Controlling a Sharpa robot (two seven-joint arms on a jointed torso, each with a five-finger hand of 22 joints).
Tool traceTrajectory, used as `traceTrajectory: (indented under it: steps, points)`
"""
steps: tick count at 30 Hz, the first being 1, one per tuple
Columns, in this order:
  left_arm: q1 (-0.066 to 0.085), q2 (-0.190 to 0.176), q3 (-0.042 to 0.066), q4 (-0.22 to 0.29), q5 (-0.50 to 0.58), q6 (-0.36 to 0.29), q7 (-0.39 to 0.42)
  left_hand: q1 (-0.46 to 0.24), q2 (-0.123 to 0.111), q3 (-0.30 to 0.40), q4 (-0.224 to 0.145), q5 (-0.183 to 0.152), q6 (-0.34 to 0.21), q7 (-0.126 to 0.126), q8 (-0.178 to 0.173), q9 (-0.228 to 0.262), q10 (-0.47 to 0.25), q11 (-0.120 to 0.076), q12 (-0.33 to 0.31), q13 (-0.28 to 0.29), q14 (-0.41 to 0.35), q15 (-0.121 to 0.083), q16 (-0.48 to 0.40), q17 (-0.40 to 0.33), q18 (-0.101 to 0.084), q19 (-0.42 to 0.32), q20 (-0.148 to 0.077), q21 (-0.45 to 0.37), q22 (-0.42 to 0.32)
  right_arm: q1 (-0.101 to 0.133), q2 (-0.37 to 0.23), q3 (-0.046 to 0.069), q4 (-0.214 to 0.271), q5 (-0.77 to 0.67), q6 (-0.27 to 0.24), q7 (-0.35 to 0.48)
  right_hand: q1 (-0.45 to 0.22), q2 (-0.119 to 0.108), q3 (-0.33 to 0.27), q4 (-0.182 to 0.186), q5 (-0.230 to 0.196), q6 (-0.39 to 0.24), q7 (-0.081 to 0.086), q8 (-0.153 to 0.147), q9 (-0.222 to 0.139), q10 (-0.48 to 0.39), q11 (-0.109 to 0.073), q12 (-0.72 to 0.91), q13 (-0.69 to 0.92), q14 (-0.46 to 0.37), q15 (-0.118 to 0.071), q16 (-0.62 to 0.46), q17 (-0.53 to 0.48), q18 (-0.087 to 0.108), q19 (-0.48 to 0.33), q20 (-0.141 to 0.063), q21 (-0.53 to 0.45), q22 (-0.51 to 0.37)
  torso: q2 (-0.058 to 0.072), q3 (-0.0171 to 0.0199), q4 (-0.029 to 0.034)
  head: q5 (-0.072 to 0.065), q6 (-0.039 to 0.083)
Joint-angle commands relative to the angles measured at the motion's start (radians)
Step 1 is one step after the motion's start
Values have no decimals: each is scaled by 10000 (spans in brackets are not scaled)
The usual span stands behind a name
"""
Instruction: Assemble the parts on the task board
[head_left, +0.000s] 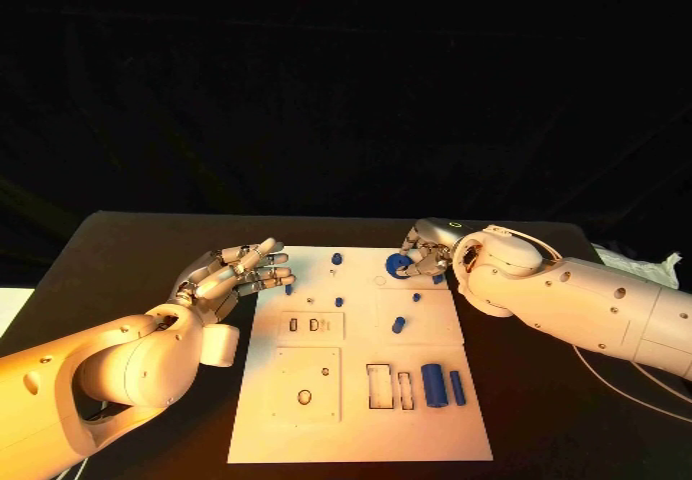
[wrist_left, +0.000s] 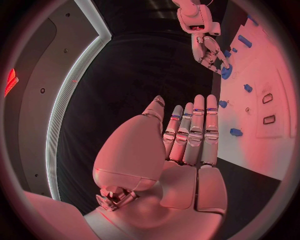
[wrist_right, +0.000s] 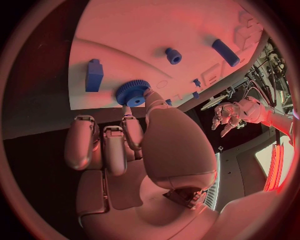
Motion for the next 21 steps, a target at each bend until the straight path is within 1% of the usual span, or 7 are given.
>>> traceTrajectory:
  steps: [1, 5, 8, 10, 11, 14, 21]
  points:
    - [7, 23, 7, 6, 17, 238, 23, 99, -32, -11, -45, -34, 41, 43, -37, -12, 54, 2, -28, -8, 59, 0, -56, 12, 122, 73, -11, -65, -11, -101, 38, -50, 12, -708, 429, -275, -62, -34, -54, 1, -39, 86, -23, 47, 10, 35, -22, 10, 32, 740, 1, 39, 982, -156, 64, -20, 65, 18, 0, 2, 6, -16, -16]
    - [6, 26, 7, 2, 17, 253, 13, 99, -32, -11, -45, -34, 41, 43, -37, -12, 54, 2, -28, -8, 59, 0, -56, 12, 122, 73, -11, -65, -11, -124, 58, -50, 46, -933, 389, -369, -47, 6, -50, 11, 2, 177, -48, 99, 32, 55, -41, 48, 85, 741, -11, 45, 996, -162, 75, -27, 87, 62, -7, 0, 1, -6, -14]
    - [6, 32, 7, -2, 18, 266, 3, 97, -28, -14, -54, -35, 45, 41, -44, -11, 60, 1, -34, -8, 62, -1, -63, 19, 122, 80, -12, -73, -18, -149, 59, -50, 82, -1164, 252, -462, 164, 221, 99, -76, -49, 458, -119, 248, 105, 146, -107, 192, 238, 752, -61, 72, 1057, -183, 126, -56, 154, 197, -2, 2, 0, 2, -21]
    - [5, 35, 7, -4, 18, 272, -2, 96, -24, -17, -62, -35, 49, 39, -49, -11, 66, 0, -40, -7, 65, -1, -70, 26, 122, 87, -12, -80, -24, -163, 58, -50, 98, -1247, 158, -484, 473, 439, 352, -222, -696, 638, -187, 328, 154, 189, -175, 246, 306, 760, -126, 94, 1108, -196, 163, -109, 201, 288, -2, 6, 0, 2, -21]
    - [5, 36, 7, -6, 18, 277, -5, 96, -24, -17, -62, -35, 49, 39, -49, -11, 66, 0, -40, -7, 65, -1, -70, 26, 122, 87, -12, -80, -24, -176, 57, -50, 120, -1326, 36, -501, 748, 647, 661, -361, -1251, 788, -247, 382, 196, 223, -234, 285, 368, 767, -176, 113, 1153, -205, 187, -168, 234, 350, -1, 5, -5, 5, -20]
    - [4, 39, 7, -11, 18, 278, -7, 96, -24, -17, -62, -35, 49, 39, -49, -11, 66, 0, -40, -7, 65, -1, -70, 26, 122, 87, -12, -80, -24, -198, 56, -50, 183, -1515, -239, -517, 1181, 888, 1145, -668, -1442, 983, -352, 442, 253, 276, -323, 347, 458, 782, -252, 150, 1240, -230, 231, -227, 293, 470, -2, 4, -10, 5, -21]
    - [2, 46, 6, -16, 18, 283, -8, 96, -24, -17, -62, -35, 49, 39, -49, -11, 66, 0, -40, -7, 65, -1, -70, 26, 122, 87, -12, -80, -24, -228, 56, -50, 437, -1719, -894, -413, 1330, 920, 1771, -1024, -1515, 1152, -405, 437, 337, 383, -375, 456, 613, 794, -298, 179, 1312, -257, 277, -293, 363, 612, -4, 3, 9, 4, -19]
